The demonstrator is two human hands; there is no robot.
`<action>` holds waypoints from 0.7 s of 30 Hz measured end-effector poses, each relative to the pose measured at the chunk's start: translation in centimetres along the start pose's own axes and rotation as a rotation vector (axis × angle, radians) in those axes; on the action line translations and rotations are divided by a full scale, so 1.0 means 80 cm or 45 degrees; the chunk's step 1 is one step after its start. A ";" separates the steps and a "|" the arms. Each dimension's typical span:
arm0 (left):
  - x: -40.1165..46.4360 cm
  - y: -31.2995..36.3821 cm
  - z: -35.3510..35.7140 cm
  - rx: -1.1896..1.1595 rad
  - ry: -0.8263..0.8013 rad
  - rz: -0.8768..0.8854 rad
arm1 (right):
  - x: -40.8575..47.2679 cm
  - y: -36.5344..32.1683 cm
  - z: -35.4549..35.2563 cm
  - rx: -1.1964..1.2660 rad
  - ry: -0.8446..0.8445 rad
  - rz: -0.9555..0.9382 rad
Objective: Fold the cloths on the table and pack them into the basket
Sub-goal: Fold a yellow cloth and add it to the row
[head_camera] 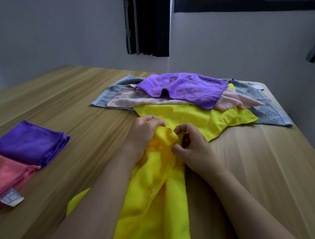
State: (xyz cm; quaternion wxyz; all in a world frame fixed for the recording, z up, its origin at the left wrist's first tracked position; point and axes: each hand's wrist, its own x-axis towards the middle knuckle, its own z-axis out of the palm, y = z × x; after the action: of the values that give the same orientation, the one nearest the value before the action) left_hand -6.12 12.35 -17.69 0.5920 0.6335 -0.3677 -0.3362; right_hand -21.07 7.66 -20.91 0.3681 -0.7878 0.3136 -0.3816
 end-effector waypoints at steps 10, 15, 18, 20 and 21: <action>0.000 -0.001 -0.002 0.054 -0.083 -0.022 | 0.007 0.011 -0.004 0.163 0.194 0.133; 0.000 -0.002 -0.002 0.005 -0.011 0.071 | 0.004 0.004 -0.002 0.039 0.139 0.090; 0.004 -0.004 -0.002 0.002 0.033 0.087 | 0.004 0.004 -0.002 -0.010 0.131 0.093; 0.005 -0.005 -0.002 0.009 0.069 0.095 | 0.005 0.004 -0.001 -0.054 0.163 0.072; 0.005 -0.005 -0.002 0.010 0.081 0.103 | 0.005 0.005 -0.001 -0.066 0.194 0.062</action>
State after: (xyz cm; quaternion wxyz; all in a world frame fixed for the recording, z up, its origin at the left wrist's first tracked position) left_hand -5.76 12.09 -18.07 0.6140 0.6307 -0.3755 -0.2903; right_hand -21.00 7.09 -21.06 0.3316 -0.7580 0.3695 -0.4231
